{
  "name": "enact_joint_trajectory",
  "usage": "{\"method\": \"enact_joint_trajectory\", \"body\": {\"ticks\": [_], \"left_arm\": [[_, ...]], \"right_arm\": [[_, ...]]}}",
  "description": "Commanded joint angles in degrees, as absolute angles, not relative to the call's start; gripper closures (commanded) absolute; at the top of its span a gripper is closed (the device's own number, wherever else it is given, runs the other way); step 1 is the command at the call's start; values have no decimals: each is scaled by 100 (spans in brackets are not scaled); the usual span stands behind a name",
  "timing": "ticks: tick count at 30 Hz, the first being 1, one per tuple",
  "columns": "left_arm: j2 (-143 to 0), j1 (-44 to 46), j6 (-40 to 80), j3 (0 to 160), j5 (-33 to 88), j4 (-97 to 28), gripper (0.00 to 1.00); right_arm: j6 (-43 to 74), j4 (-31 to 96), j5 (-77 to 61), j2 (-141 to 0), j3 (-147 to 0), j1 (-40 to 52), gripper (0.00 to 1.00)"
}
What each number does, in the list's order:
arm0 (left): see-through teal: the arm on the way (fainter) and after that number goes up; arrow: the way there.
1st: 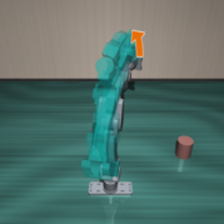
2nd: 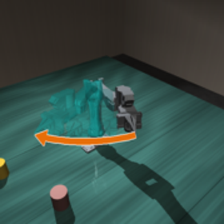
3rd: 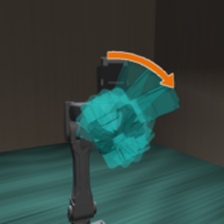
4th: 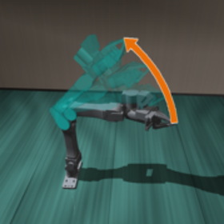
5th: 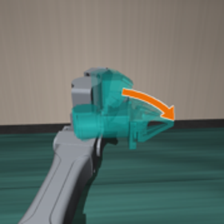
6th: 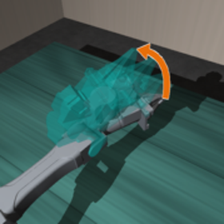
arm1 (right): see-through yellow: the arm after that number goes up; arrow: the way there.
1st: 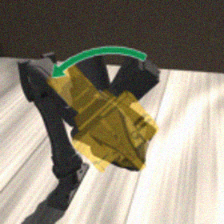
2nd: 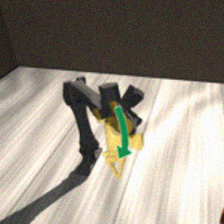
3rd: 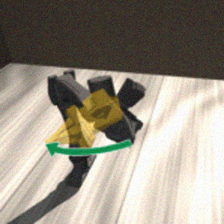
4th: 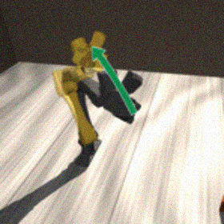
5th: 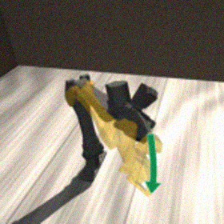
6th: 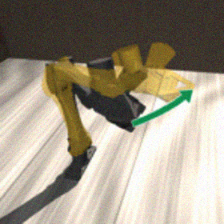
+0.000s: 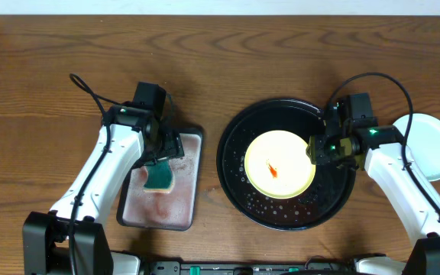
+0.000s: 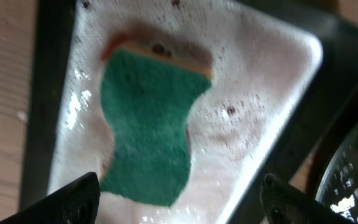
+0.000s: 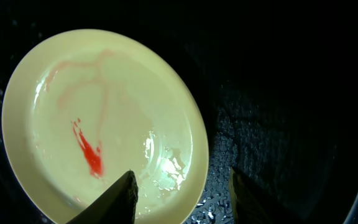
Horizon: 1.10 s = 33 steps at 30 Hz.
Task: Clean dirty plates on tray and stack at the side
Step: 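Grasp the green sponge with the left gripper and lift it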
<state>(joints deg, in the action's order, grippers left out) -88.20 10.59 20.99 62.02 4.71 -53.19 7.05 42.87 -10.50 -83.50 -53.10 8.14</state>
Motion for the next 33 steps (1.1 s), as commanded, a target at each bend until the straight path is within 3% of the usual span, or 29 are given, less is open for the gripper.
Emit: {"method": "enact_joint_trajectory", "body": {"ticks": [1, 3, 10, 17, 18, 20, 22, 26, 33], "left_arm": [[-8809, 1041, 2167, 6208, 727, -5347, 17], [-8809, 1041, 2169, 6200, 687, -5343, 23], [-8847, 1035, 2685, 5588, -510, -4729, 26], [-9085, 993, 2858, 4703, -104, -3566, 65], [-9148, 993, 2805, 4591, 139, -3398, 78], [-9218, 998, 2794, 4504, 248, -3286, 81], [-9290, 1004, 2770, 4445, 257, -3208, 92], [-9262, 998, 2536, 4558, 276, -3264, 93], [-8663, 1000, 2073, 5610, 456, -4477, 93]], "right_arm": [[303, 4375, -1262, -8287, -5382, 760, 54], [287, 4418, -1295, -8287, -5382, 762, 54], [301, 4491, -1302, -8287, -5382, 760, 55], [314, 4591, -1299, -8287, -5382, 760, 55], [314, 4589, -1299, -8287, -5382, 762, 55], [314, 4587, -1299, -8287, -5382, 760, 55], [314, 4593, -1299, -8287, -5382, 760, 57], [314, 4644, -1299, -8287, -5382, 760, 58], [314, 4674, -1297, -8287, -5382, 760, 59]]}}
